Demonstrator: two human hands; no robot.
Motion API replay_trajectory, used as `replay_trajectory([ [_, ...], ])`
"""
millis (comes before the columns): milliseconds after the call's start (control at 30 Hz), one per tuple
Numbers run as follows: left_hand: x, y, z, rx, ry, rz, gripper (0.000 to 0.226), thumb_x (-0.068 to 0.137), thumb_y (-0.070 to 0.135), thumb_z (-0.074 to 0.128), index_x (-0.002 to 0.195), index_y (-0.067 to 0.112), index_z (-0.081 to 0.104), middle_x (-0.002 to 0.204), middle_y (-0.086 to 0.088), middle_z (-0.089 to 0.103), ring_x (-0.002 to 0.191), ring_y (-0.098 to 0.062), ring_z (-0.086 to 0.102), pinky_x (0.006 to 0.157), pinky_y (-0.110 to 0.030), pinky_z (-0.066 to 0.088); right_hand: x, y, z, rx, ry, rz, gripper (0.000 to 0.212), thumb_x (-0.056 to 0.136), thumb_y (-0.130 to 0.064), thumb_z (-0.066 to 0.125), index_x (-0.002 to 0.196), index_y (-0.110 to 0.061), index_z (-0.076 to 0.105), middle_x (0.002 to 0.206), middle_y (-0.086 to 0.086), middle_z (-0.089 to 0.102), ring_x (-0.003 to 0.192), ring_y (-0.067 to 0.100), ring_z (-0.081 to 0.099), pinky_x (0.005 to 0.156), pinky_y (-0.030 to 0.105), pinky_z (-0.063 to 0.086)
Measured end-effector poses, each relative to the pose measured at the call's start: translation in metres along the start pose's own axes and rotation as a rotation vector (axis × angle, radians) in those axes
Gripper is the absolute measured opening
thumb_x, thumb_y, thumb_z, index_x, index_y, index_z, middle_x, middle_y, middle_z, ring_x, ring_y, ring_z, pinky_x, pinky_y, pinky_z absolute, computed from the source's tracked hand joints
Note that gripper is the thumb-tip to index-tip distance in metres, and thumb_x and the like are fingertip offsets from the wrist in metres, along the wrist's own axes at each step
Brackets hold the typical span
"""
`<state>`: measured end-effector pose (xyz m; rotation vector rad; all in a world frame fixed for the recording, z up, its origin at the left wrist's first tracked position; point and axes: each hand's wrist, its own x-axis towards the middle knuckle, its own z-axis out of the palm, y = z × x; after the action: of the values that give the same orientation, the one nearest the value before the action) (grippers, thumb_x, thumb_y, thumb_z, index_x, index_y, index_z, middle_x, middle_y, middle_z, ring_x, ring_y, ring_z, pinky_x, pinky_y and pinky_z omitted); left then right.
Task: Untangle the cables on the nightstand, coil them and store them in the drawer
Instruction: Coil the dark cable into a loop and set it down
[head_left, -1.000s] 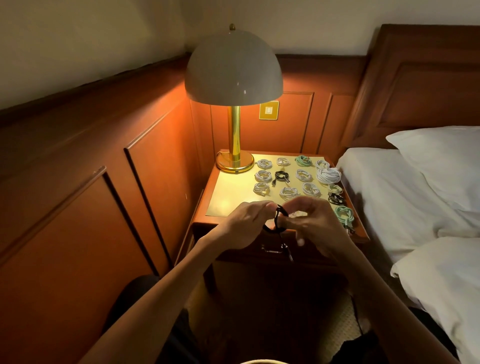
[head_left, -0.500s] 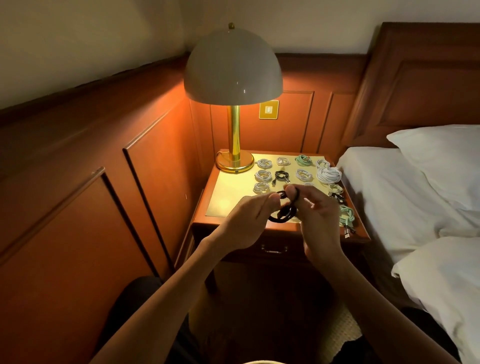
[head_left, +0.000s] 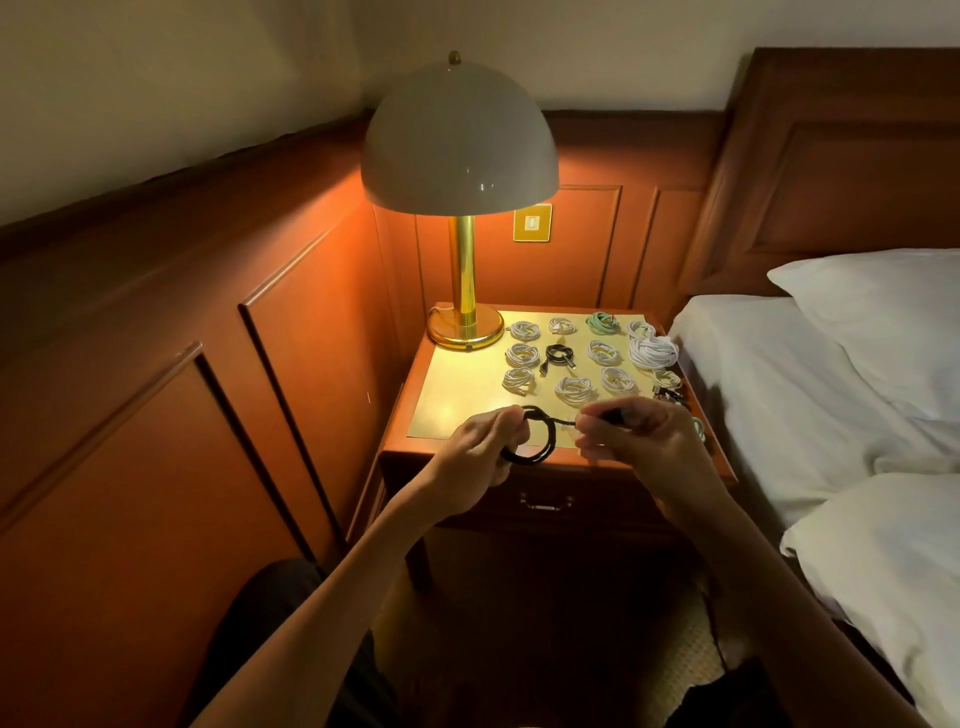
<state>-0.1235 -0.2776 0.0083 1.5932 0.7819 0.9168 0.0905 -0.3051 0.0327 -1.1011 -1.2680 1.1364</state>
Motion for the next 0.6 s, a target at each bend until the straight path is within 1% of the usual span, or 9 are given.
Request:
replay_trajectory([
  [67,-0.001,0.002,0.0,-0.084,-0.021,-0.025,0.037,0.101,0.041,0.033,0.078,0.013,0.038,0.06,0.012,0.035,0.047,-0.003,0.023,0.042,-0.015,0.026,0.0,-0.002,-0.005,-0.358,-0.009,-0.145,0.013,0.079,-0.015,0.079,0.091,-0.021,0.078,0.086,-0.007,0.077,0.087,0.005,0.072,0.077,0.013,0.055],
  [133,-0.002,0.005,0.002,-0.114,-0.055,-0.034,0.034,0.098,0.04,0.034,0.079,0.012,0.037,0.059,0.012,0.035,0.047,-0.002,0.023,0.042,-0.014,0.027,0.0,-0.005,-0.007,-0.633,-0.018,-0.253,0.014,0.081,-0.018,0.081,0.091,-0.027,0.079,0.085,-0.02,0.074,0.086,-0.007,0.066,0.073,0.003,0.047],
  [233,-0.004,0.004,0.01,-0.121,-0.075,-0.033,0.033,0.099,0.038,0.033,0.08,0.012,0.037,0.058,0.011,0.034,0.046,-0.003,0.023,0.042,-0.014,0.028,-0.001,0.004,-0.001,-0.94,-0.048,-0.384,0.017,0.083,-0.018,0.079,0.099,-0.025,0.078,0.091,-0.013,0.075,0.079,-0.003,0.065,0.074,0.007,0.048],
  [300,-0.004,0.003,0.012,-0.151,-0.07,-0.038,0.033,0.1,0.037,0.032,0.079,0.012,0.037,0.058,0.011,0.032,0.045,-0.004,0.022,0.042,-0.015,0.027,-0.001,0.013,0.008,-1.04,-0.008,-0.384,0.024,0.087,-0.017,0.076,0.11,-0.022,0.074,0.094,-0.004,0.076,0.079,0.003,0.068,0.076,0.016,0.053],
  [333,-0.003,0.003,0.013,-0.154,-0.066,-0.037,0.033,0.1,0.037,0.032,0.079,0.012,0.037,0.059,0.01,0.031,0.046,-0.005,0.022,0.042,-0.016,0.026,-0.001,0.017,0.011,-1.034,0.023,-0.365,0.028,0.088,-0.016,0.074,0.115,-0.021,0.072,0.094,-0.001,0.076,0.078,0.005,0.07,0.073,0.015,0.053],
  [367,-0.003,0.002,0.014,-0.15,-0.063,-0.033,0.034,0.101,0.038,0.032,0.079,0.012,0.037,0.059,0.008,0.031,0.046,-0.005,0.021,0.042,-0.016,0.026,-0.002,0.02,0.014,-0.949,0.054,-0.331,0.028,0.089,-0.014,0.073,0.117,-0.02,0.071,0.095,0.001,0.076,0.077,0.007,0.071,0.069,0.013,0.053],
  [400,-0.003,0.002,0.015,-0.141,-0.06,-0.027,0.036,0.102,0.038,0.032,0.079,0.012,0.037,0.06,0.007,0.03,0.046,-0.006,0.021,0.042,-0.016,0.026,-0.003,0.021,0.018,-0.763,0.085,-0.264,0.025,0.09,-0.009,0.071,0.114,-0.017,0.071,0.096,0.003,0.076,0.076,0.009,0.073,0.065,0.015,0.055],
  [500,-0.001,-0.001,0.014,-0.067,-0.042,-0.028,0.038,0.105,0.039,0.032,0.079,0.012,0.04,0.063,0.006,0.035,0.046,-0.004,0.024,0.041,-0.015,0.027,-0.006,0.02,0.03,0.043,0.146,0.077,0.016,0.093,0.004,0.06,0.103,-0.005,0.069,0.1,0.013,0.073,0.083,0.02,0.076,0.065,0.027,0.06],
  [600,0.0,-0.005,0.011,0.038,-0.03,-0.051,0.036,0.106,0.038,0.033,0.084,0.011,0.045,0.066,0.0,0.04,0.045,-0.004,0.03,0.042,-0.015,0.03,-0.004,0.022,0.037,0.438,0.15,0.334,0.017,0.095,0.001,0.056,0.109,-0.001,0.064,0.103,0.02,0.074,0.088,0.027,0.075,0.067,0.03,0.062],
])
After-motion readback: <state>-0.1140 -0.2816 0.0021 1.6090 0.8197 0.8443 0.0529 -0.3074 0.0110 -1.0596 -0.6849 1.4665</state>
